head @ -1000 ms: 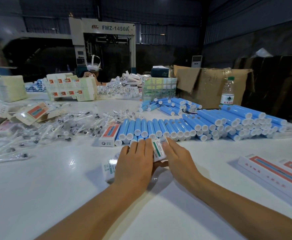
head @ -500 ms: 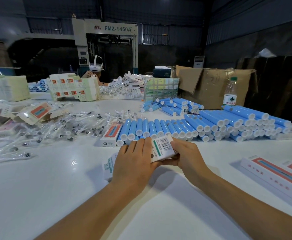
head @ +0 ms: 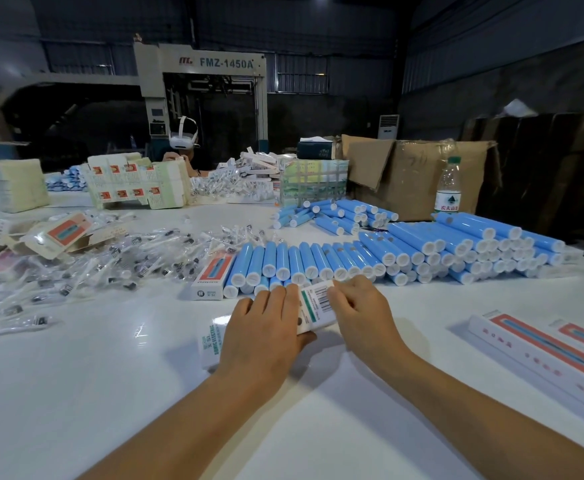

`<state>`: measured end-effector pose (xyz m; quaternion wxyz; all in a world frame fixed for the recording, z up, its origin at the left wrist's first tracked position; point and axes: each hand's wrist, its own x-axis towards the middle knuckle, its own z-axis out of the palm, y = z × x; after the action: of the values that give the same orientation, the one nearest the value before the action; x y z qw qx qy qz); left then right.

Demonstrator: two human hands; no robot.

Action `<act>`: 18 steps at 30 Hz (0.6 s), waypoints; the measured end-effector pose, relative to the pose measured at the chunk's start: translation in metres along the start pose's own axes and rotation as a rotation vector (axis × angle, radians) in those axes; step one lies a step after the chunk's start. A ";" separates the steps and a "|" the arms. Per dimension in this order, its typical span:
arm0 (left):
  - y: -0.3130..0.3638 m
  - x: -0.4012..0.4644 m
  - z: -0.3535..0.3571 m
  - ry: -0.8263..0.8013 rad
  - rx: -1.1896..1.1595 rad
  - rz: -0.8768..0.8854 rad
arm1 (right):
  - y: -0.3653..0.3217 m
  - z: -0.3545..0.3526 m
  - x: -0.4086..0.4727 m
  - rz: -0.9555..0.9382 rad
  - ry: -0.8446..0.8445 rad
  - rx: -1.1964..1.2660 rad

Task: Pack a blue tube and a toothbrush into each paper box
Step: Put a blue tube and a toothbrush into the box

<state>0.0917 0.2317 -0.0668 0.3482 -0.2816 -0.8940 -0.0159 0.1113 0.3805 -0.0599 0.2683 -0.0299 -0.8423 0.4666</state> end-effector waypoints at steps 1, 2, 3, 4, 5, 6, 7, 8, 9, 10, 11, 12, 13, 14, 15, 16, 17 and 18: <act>0.001 0.000 0.000 -0.008 -0.005 0.005 | 0.001 -0.001 0.000 -0.037 0.014 -0.070; 0.002 0.000 0.000 -0.035 -0.015 0.008 | 0.001 -0.001 -0.001 -0.072 0.019 -0.144; 0.004 -0.001 -0.001 -0.077 -0.023 0.003 | 0.002 0.000 -0.002 -0.104 0.017 -0.216; 0.004 -0.003 0.001 -0.109 -0.012 -0.002 | 0.002 0.001 -0.003 -0.127 0.014 -0.270; 0.003 -0.004 0.004 -0.098 0.000 0.007 | 0.003 0.003 -0.004 -0.135 0.014 -0.296; 0.002 -0.005 0.007 -0.074 0.003 0.012 | 0.003 0.005 -0.004 -0.135 0.016 -0.298; 0.001 -0.005 0.010 -0.053 0.011 0.011 | 0.004 0.006 -0.004 -0.132 0.020 -0.286; 0.001 -0.004 0.012 -0.047 0.025 0.011 | 0.003 0.007 -0.003 -0.128 0.018 -0.270; 0.000 -0.004 0.013 -0.050 0.036 0.006 | 0.004 0.007 -0.002 -0.124 0.008 -0.255; -0.001 -0.003 0.013 -0.056 0.043 -0.003 | 0.004 0.007 -0.002 -0.124 -0.005 -0.241; -0.003 -0.002 0.014 -0.054 0.052 -0.016 | 0.004 0.006 -0.001 -0.130 -0.015 -0.228; -0.005 -0.002 0.015 -0.049 0.061 -0.034 | 0.004 0.006 -0.001 -0.136 -0.013 -0.208; -0.007 -0.001 0.015 -0.042 0.065 -0.058 | 0.004 0.005 -0.001 -0.133 0.004 -0.174; -0.008 0.000 0.016 -0.045 0.062 -0.080 | 0.003 0.004 -0.001 -0.117 0.028 -0.129; -0.009 0.001 0.016 -0.056 0.059 -0.099 | 0.003 0.004 -0.002 -0.094 0.051 -0.088; -0.009 0.001 0.016 -0.069 0.058 -0.114 | 0.003 0.004 -0.001 -0.075 0.069 -0.066; -0.009 0.002 0.016 -0.075 0.055 -0.126 | 0.004 0.004 -0.001 -0.065 0.081 -0.072; -0.009 0.002 0.015 -0.079 0.051 -0.137 | 0.005 0.005 -0.002 -0.065 0.087 -0.097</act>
<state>0.0767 0.2286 -0.0753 0.3178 -0.2113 -0.9243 -0.0056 0.1093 0.3790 -0.0665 0.3178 -0.0359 -0.8520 0.4145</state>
